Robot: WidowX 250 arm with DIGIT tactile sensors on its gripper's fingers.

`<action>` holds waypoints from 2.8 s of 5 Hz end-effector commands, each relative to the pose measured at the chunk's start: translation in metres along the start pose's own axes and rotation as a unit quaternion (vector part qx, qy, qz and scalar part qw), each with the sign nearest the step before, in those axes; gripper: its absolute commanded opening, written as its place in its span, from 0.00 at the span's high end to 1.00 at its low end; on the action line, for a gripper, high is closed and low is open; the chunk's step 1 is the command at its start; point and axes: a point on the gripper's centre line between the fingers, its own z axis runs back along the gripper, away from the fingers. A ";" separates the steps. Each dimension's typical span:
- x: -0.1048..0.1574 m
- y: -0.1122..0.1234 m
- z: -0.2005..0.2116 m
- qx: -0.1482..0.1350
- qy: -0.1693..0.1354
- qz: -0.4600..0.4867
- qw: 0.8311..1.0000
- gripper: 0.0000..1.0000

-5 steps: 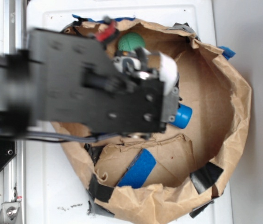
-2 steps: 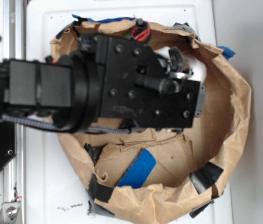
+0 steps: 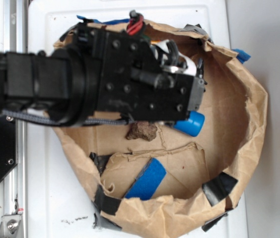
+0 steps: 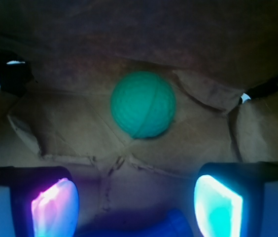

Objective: Grab the green ball.

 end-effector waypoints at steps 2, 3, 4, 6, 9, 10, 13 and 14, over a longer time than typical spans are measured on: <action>0.021 -0.014 0.008 -0.032 -0.013 0.037 0.999 0.00; 0.023 -0.003 0.003 -0.034 -0.015 0.026 0.999 0.00; 0.021 0.009 0.001 -0.033 -0.017 0.013 0.999 0.00; 0.020 0.007 -0.003 -0.037 -0.023 0.011 0.999 0.00; 0.024 0.002 -0.016 -0.036 -0.044 0.018 0.998 0.00; 0.027 0.005 -0.029 -0.029 -0.066 0.021 0.997 0.00; 0.023 0.008 -0.043 -0.006 -0.086 0.014 0.996 0.00; 0.022 0.007 -0.041 -0.007 -0.081 0.017 0.997 0.73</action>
